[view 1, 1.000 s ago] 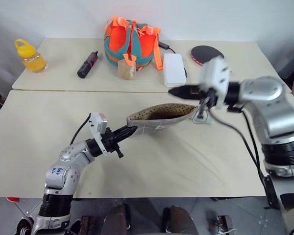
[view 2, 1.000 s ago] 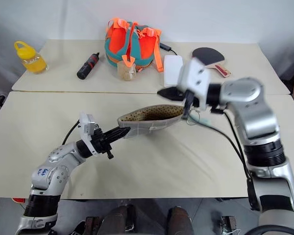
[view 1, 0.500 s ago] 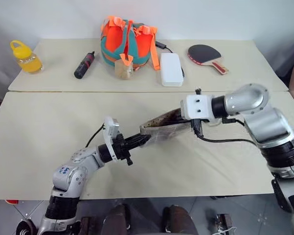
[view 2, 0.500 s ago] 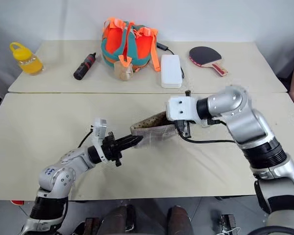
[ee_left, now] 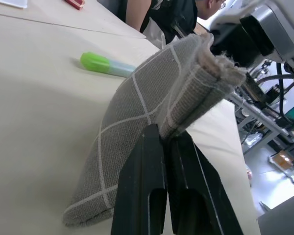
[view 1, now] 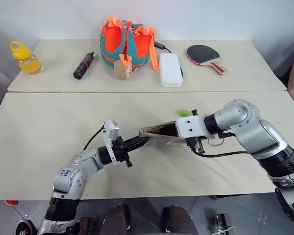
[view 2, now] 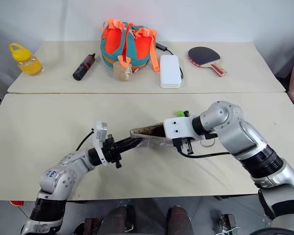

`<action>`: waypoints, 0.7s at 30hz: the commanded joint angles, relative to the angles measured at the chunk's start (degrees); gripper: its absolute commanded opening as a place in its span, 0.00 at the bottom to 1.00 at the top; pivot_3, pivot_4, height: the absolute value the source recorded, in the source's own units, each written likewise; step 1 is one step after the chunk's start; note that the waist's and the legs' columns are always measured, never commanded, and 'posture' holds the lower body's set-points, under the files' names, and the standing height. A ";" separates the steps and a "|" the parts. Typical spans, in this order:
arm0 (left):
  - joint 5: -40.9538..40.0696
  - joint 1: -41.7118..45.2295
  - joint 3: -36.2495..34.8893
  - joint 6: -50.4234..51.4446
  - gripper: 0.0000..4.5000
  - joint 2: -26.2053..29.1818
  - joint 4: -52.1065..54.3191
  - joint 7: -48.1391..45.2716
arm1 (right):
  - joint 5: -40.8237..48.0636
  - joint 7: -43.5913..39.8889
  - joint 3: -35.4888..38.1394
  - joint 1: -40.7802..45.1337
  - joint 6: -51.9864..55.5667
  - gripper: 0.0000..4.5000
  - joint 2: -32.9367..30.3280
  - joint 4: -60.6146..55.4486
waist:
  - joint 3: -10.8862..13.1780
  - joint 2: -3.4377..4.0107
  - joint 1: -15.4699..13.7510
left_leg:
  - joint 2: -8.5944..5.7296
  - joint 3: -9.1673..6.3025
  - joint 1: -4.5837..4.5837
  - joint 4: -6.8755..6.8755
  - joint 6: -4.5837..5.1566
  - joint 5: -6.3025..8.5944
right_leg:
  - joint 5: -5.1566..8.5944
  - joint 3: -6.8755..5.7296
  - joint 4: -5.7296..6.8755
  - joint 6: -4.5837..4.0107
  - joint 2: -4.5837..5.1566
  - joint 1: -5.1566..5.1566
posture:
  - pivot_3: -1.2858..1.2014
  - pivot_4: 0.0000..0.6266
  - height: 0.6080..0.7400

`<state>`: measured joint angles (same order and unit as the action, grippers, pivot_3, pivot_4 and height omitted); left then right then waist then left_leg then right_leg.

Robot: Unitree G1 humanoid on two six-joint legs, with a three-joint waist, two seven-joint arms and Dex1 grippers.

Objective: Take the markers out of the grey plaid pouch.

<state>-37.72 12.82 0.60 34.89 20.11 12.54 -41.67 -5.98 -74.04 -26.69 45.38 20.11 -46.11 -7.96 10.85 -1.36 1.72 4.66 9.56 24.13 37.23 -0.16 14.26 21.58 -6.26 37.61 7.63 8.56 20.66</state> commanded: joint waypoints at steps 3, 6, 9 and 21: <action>1.35 -0.69 0.81 -1.31 0.00 -0.05 0.27 -0.24 | -1.22 2.57 1.05 1.08 -0.82 0.01 3.72 1.51 | 0.00 0.00 0.04 | 0.01 0.00 0.00 -0.02 0.00 0.00 | 0.00 0.02 0.02 0.00 0.00 0.02 | 0.52 0.24 1.00; 1.51 -0.48 0.73 -1.48 0.00 -0.08 0.16 -0.26 | -1.46 2.77 1.43 1.38 -1.33 0.05 4.44 2.59 | 0.00 0.00 0.04 | 0.02 0.01 0.00 -0.03 0.00 0.00 | 0.00 0.01 0.03 0.00 -0.02 0.03 | 0.52 0.24 1.00; 0.67 -0.34 0.02 -0.98 0.00 -0.54 -0.15 0.09 | -1.95 3.58 1.64 1.47 -2.25 0.20 4.80 3.95 | 0.00 0.00 0.01 | 0.01 0.01 0.00 -0.03 0.00 0.00 | 0.00 0.01 0.01 0.00 -0.01 0.01 | 0.52 0.24 1.00; -1.17 1.21 -1.22 1.60 0.00 -1.57 -1.99 0.32 | -2.98 4.14 0.85 1.42 -4.57 0.43 6.13 7.42 | 0.00 0.00 0.06 | 0.02 0.01 0.00 -0.03 0.00 0.00 | 0.00 0.01 0.02 0.00 -0.01 0.02 | 0.52 0.24 1.00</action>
<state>-39.21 13.63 -0.43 36.82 18.40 10.51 -41.40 -8.16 -70.19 -26.45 46.42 16.41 -40.02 -1.19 10.85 -1.36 1.78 4.68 9.57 24.13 37.19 -0.16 14.26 21.58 -6.25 37.63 7.63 8.55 20.68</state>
